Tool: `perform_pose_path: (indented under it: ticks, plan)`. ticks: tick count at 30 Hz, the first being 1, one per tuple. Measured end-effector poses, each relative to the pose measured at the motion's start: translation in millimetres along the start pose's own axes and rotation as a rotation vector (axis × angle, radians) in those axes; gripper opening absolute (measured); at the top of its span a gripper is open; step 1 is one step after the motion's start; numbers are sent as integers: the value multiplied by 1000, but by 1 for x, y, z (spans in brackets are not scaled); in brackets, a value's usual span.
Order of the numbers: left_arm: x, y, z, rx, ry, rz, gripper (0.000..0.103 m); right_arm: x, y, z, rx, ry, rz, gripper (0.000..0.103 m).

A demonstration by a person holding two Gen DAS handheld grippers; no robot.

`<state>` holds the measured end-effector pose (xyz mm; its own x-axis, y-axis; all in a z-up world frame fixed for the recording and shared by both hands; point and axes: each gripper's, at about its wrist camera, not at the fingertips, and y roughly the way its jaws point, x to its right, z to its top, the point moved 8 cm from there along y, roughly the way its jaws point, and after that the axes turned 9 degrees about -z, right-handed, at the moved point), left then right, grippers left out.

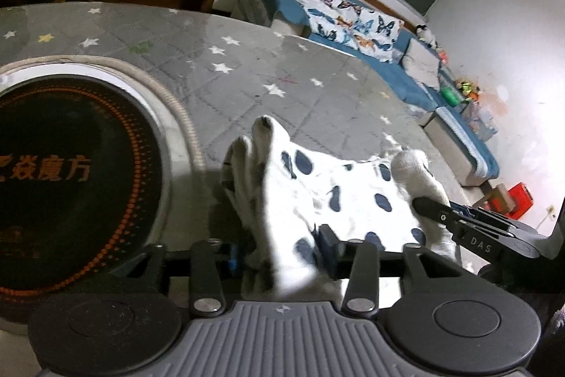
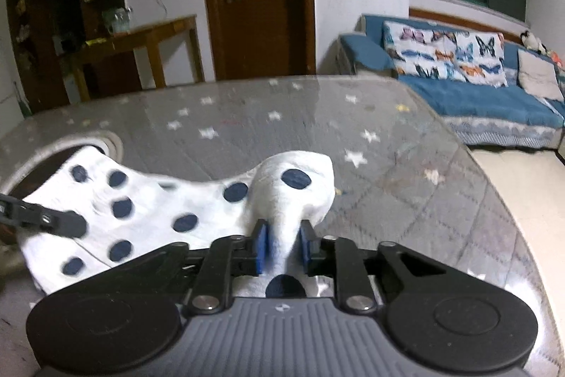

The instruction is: Fold clothes

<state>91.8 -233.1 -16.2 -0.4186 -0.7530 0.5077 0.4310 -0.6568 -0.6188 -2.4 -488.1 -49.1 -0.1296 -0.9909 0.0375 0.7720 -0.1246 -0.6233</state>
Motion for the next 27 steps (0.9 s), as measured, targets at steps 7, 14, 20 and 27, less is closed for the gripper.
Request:
perform_pose_path:
  ticks: [7,14,20,27]
  plan:
    - [-6,-21,19,70,26,50,61,11,-4,4,21,-1,-26,32]
    - [15,-18,35,111,63,-15,34,8,-2,24,61,24,0,32]
    - [26,9,35,70,103,-45,21,-2,20,30,38,-14,18,33]
    - [6,35,36,27,94,-13,14,-3,46,25,-9,-19,18,33]
